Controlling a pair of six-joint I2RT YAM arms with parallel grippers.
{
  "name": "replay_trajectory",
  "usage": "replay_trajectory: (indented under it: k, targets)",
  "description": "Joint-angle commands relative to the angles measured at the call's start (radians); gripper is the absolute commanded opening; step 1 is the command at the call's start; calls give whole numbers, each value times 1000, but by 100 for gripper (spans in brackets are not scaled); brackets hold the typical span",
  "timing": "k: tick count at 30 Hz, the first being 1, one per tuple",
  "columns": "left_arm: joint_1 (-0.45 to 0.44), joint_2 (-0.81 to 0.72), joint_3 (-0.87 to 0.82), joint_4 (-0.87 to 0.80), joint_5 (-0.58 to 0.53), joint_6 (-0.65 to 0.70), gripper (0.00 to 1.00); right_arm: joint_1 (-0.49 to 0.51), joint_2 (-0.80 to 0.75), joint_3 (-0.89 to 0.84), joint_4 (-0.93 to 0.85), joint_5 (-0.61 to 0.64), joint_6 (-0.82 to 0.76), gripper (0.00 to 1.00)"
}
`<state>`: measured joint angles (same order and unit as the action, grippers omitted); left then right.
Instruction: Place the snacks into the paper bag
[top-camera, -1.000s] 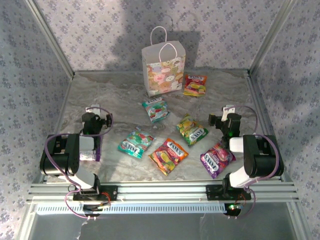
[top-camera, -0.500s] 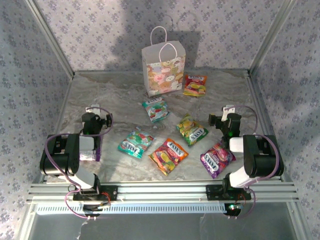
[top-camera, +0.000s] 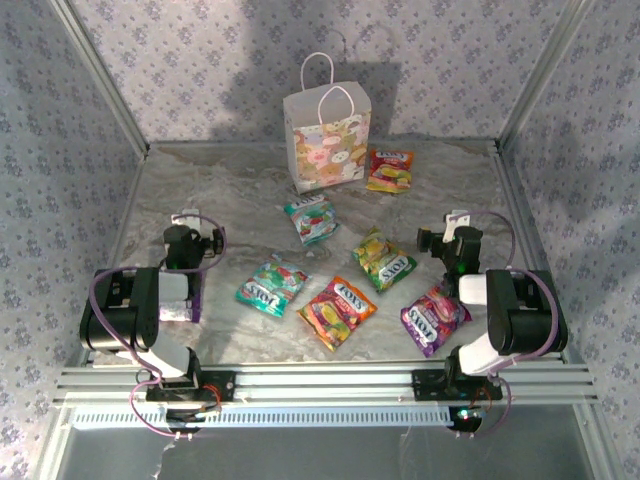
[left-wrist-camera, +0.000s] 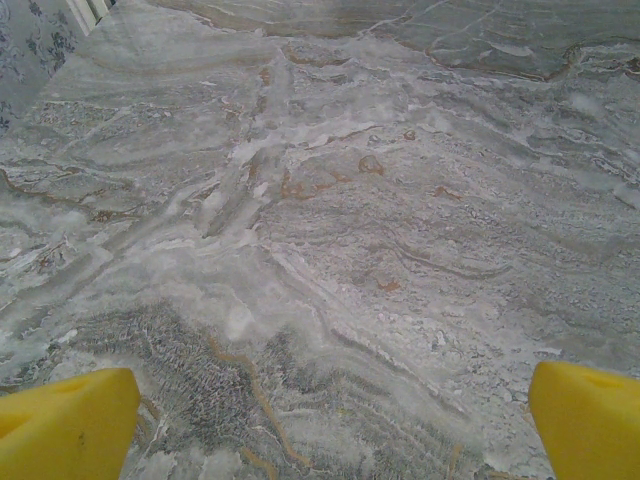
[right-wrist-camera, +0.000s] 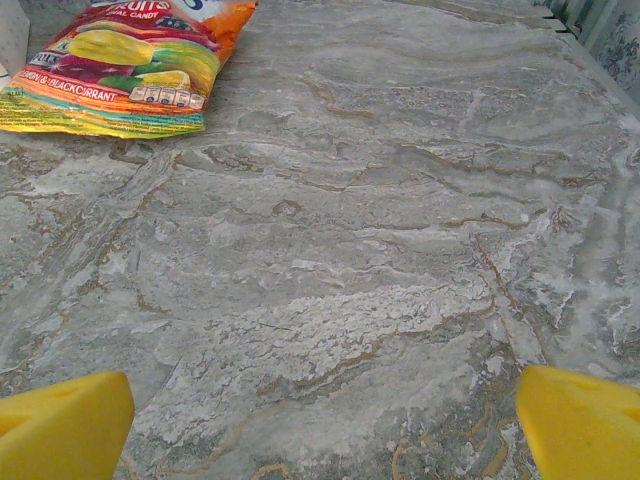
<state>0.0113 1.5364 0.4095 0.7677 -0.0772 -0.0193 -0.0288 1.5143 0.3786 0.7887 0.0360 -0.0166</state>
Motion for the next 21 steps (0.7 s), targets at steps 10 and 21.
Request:
replay_trajectory:
  k: [10,21]
  targets:
    - [-21,-79,64,-125,12,19,100,-7,-33,43,-71,32,7,100]
    - [-120,-221,312,-614,-79,-14,100,26,-187,153,-348,148,15,100]
